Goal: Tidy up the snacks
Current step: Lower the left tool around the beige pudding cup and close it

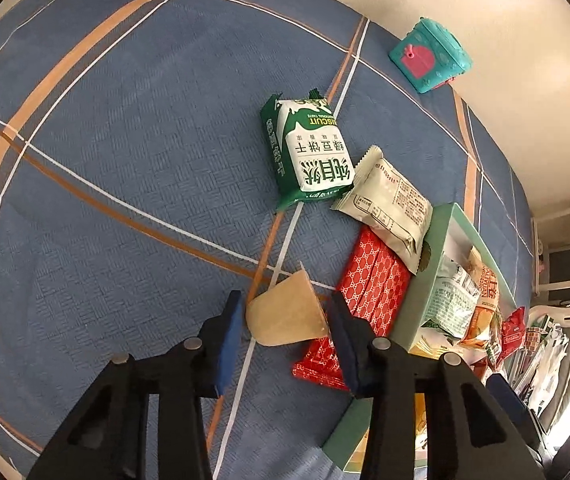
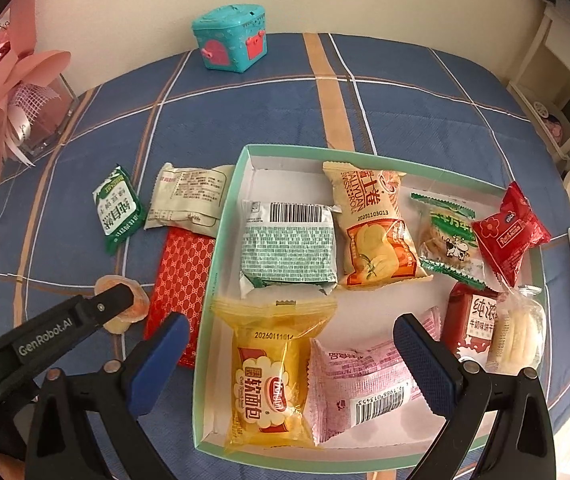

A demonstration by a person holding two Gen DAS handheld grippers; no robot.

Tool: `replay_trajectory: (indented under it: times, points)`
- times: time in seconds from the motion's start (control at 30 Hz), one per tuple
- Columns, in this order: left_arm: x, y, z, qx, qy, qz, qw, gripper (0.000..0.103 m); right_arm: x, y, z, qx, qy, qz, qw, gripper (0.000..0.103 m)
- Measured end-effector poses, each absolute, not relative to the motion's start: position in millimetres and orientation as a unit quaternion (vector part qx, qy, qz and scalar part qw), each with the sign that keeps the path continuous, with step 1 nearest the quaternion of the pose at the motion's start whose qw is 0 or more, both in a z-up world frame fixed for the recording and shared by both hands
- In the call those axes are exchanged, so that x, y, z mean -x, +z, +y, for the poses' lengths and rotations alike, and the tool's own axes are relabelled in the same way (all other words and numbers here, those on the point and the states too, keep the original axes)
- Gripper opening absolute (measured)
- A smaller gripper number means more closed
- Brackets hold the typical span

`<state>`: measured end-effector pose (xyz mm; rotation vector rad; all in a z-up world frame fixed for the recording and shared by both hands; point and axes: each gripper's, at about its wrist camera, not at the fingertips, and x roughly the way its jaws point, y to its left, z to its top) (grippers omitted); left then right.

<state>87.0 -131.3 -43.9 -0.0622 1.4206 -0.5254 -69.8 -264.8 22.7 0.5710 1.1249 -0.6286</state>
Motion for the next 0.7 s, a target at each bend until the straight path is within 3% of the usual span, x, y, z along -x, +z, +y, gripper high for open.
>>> replay_trajectory:
  times: [0.63,0.7]
  points:
    - [-117.5,-35.0,-95.9,-0.007,-0.175,0.623,0.762,0.039,44.3,32.7,-240.1,-0.268,-0.258,0.489,0.789,0.102]
    - [-121.4,-36.0,-91.6,0.001,-0.173,0.625,0.762,0.039,40.2,34.2,-235.6,-0.265,-0.252,0.485,0.794,0.098]
